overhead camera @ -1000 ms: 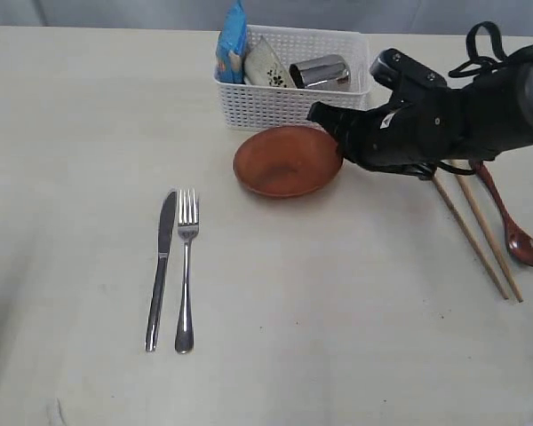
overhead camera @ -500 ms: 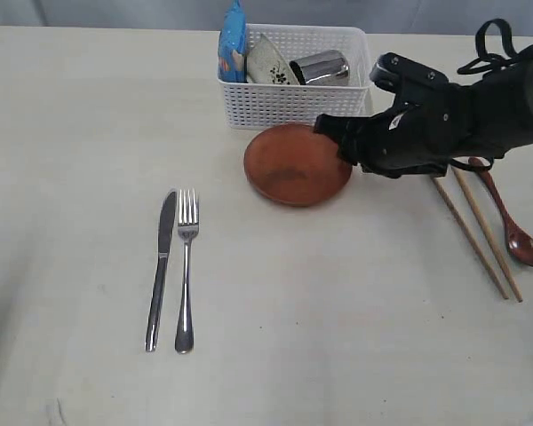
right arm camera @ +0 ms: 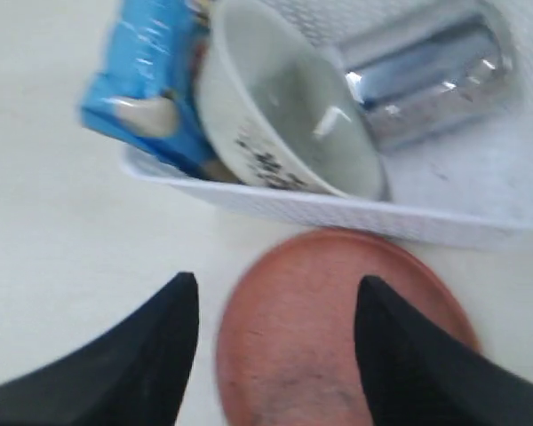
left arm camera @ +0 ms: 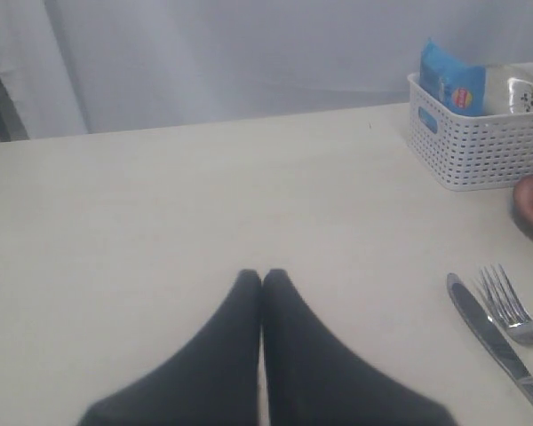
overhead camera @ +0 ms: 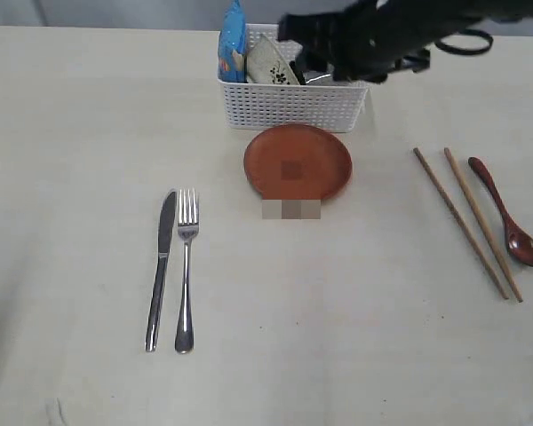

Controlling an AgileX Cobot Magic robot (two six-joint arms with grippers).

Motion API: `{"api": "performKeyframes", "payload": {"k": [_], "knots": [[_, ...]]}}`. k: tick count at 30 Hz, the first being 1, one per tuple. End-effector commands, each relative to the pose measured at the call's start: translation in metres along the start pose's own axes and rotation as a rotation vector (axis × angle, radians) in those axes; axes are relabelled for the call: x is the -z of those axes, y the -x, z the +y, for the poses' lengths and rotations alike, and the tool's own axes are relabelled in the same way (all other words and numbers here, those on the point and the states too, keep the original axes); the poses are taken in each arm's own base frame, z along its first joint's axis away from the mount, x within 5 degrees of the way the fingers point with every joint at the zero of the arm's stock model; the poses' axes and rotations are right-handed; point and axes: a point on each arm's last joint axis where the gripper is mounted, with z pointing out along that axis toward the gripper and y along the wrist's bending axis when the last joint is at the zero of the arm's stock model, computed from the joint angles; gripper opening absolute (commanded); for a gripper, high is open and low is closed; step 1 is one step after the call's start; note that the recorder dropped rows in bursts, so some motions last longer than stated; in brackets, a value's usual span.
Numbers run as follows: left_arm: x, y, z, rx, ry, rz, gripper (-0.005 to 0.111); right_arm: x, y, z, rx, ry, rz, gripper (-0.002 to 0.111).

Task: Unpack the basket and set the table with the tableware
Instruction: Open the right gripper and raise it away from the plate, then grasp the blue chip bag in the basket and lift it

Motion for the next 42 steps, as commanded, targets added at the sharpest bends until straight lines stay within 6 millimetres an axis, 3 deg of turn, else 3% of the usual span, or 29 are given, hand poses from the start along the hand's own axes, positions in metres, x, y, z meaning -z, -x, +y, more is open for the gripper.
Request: {"api": "performKeyframes", "payload": {"k": [1, 3, 6, 11, 24, 31, 33, 37, 42], "knots": [[0.000, -0.001, 0.000, -0.009, 0.002, -0.001, 0.000, 0.009, 0.026, 0.053, 0.100, 0.096, -0.011, 0.052], [0.000, -0.001, 0.000, -0.009, 0.002, -0.001, 0.000, 0.003, 0.038, 0.070, 0.080, 0.122, -0.001, 0.054], [0.000, -0.001, 0.000, -0.009, 0.002, -0.001, 0.000, -0.016, 0.050, 0.077, 0.051, 0.121, 0.050, 0.059], [0.000, -0.001, 0.000, -0.009, 0.002, -0.001, 0.000, -0.055, 0.059, 0.078, 0.039, 0.068, 0.120, 0.060], [0.000, -0.001, 0.000, -0.009, 0.002, -0.001, 0.000, -0.112, 0.061, 0.070, -0.002, -0.002, 0.123, 0.058], [0.000, -0.001, 0.000, -0.009, 0.002, -0.001, 0.000, -0.121, 0.058, 0.061, 0.032, -0.078, 0.130, 0.040], [0.000, -0.001, 0.000, -0.009, 0.002, -0.001, 0.000, -0.121, 0.058, 0.061, 0.037, -0.083, 0.130, 0.031], [0.000, -0.001, 0.000, -0.009, 0.002, -0.001, 0.000, -0.120, 0.058, 0.061, 0.053, -0.080, 0.127, 0.002], [0.000, -0.001, 0.000, -0.009, 0.002, -0.001, 0.000, -0.113, 0.062, 0.063, 0.063, -0.074, 0.115, 0.000]]}}
